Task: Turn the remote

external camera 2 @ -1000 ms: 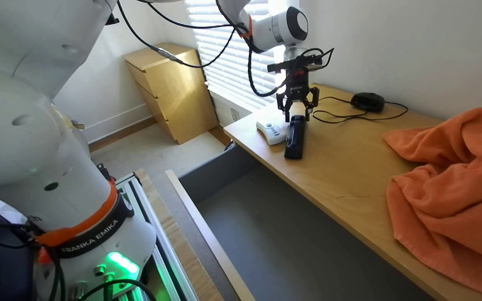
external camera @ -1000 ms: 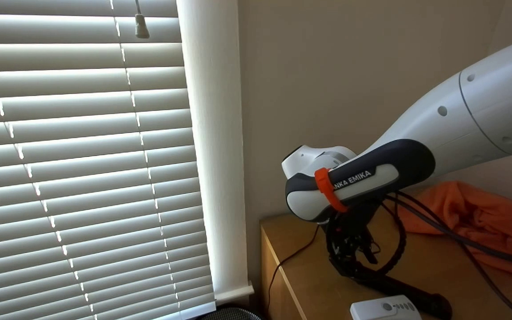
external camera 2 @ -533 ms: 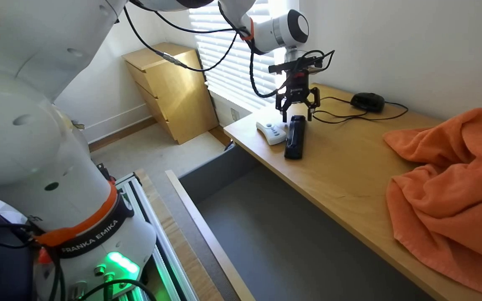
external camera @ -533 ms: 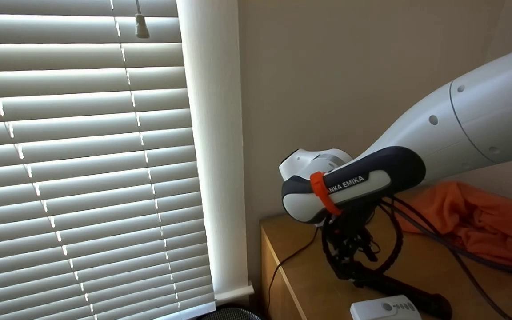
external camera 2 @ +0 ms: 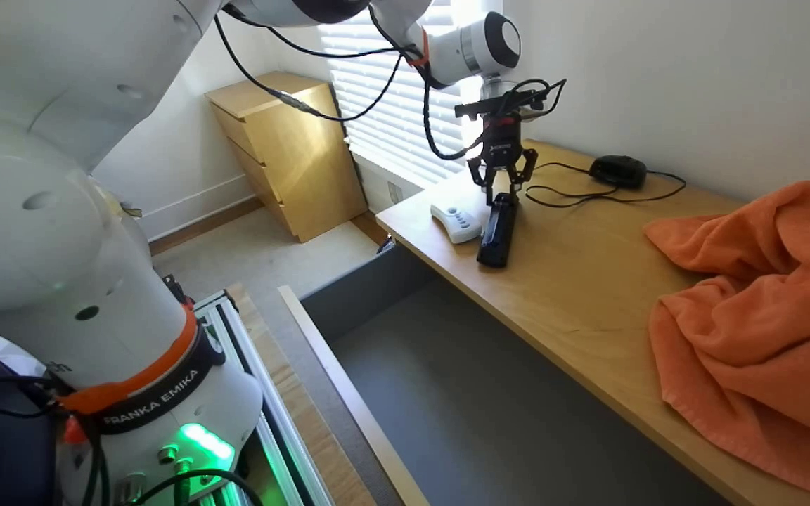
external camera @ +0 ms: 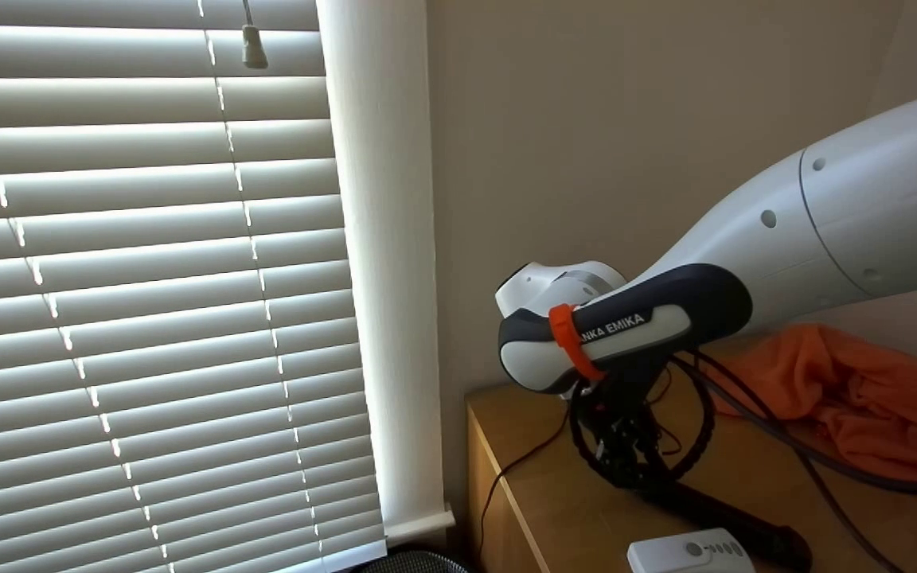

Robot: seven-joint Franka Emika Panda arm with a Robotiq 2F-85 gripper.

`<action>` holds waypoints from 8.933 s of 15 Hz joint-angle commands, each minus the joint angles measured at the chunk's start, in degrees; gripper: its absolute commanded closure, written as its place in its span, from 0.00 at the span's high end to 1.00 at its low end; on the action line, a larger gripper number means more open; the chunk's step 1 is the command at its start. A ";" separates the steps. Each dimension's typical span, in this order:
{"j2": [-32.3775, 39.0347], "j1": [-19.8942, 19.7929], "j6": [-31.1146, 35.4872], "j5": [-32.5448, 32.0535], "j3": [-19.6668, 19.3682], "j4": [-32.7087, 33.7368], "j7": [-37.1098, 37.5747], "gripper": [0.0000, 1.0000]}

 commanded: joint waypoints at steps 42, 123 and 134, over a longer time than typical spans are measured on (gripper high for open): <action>-28.48 -6.48 32.67 -1.05 -2.04 -35.41 2.46 0.30; -17.06 -3.39 11.33 -41.49 -2.61 -28.15 131.73 0.30; -17.47 -6.74 27.95 -40.05 -2.70 -29.83 132.06 0.30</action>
